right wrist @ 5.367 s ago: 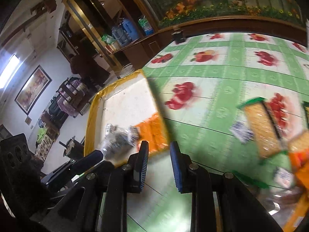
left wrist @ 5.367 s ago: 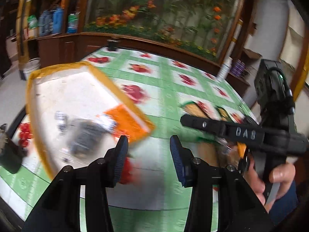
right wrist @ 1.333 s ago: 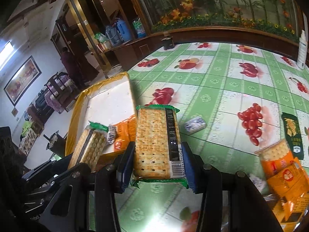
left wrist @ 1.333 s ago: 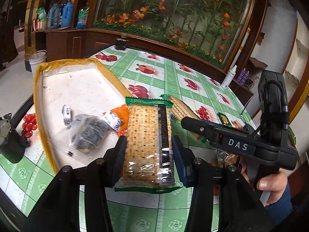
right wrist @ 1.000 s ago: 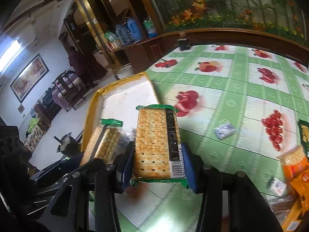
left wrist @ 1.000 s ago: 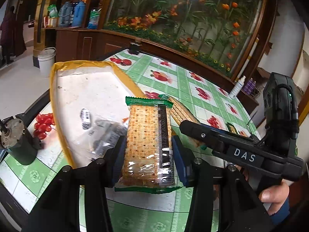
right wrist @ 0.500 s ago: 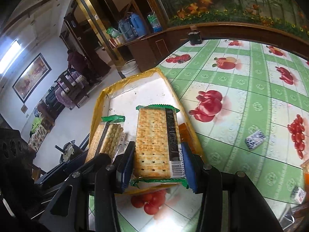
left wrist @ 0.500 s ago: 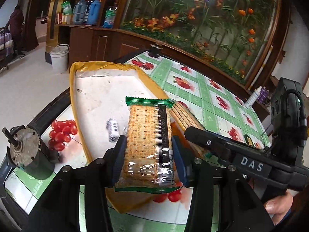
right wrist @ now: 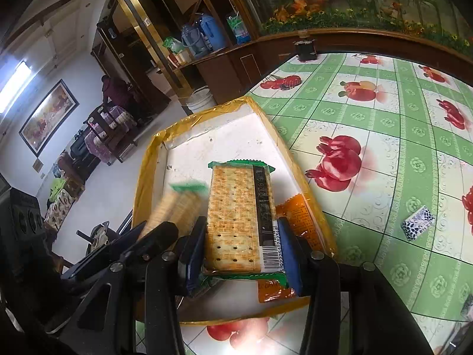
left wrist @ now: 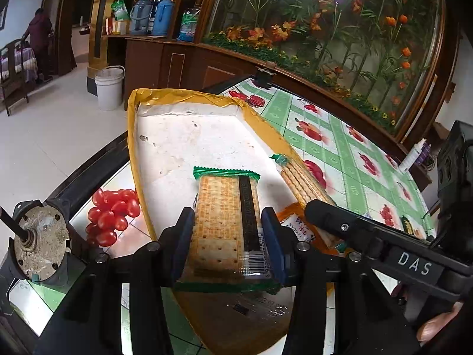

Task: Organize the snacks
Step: 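Carry both cracker packs over the cardboard box and open both grippers, then withdraw both grippers from the box back toward the remaining snacks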

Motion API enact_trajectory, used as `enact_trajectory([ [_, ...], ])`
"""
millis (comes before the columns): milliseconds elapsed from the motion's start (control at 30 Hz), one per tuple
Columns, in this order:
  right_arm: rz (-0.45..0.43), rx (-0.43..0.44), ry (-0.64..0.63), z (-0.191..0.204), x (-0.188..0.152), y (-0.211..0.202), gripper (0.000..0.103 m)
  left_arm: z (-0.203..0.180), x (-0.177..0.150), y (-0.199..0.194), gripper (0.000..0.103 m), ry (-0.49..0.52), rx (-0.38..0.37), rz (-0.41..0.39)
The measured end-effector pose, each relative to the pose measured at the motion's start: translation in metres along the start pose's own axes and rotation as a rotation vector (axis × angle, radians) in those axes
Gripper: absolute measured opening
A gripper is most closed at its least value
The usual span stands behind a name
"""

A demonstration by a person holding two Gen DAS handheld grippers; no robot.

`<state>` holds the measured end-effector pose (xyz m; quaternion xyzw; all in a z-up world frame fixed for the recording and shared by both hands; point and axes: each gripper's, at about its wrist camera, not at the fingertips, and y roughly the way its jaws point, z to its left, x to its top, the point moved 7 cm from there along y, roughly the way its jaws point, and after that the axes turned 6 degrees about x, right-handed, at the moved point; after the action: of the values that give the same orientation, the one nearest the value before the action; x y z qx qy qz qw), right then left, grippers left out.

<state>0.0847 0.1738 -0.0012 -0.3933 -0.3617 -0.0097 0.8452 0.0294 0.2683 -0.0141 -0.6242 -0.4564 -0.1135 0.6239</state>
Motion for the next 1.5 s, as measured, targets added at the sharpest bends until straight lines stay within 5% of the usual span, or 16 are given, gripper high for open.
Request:
enact_trajectory([
  [367, 0.017, 0.015, 0.045, -0.012, -0.004, 0.01, 0.047, -0.002, -0.001, 0.004, 0.045, 0.033, 0.061, -0.061],
  [800, 0.009, 0.027, 0.064, -0.017, -0.007, 0.016, 0.05, 0.003, -0.001, 0.001, 0.045, -0.029, 0.022, -0.088],
  [1067, -0.006, 0.055, 0.075, -0.015, -0.006, 0.012, 0.051, 0.008, 0.002, -0.005, 0.055, -0.071, -0.019, -0.117],
  [1167, -0.016, 0.061, 0.068, -0.013, -0.004, 0.007, 0.054, 0.012, 0.003, -0.011, 0.068, -0.089, -0.016, -0.143],
  [1500, -0.068, 0.068, 0.027, -0.001, 0.002, -0.021, 0.067, 0.022, 0.009, -0.029, 0.069, -0.133, -0.019, -0.242],
])
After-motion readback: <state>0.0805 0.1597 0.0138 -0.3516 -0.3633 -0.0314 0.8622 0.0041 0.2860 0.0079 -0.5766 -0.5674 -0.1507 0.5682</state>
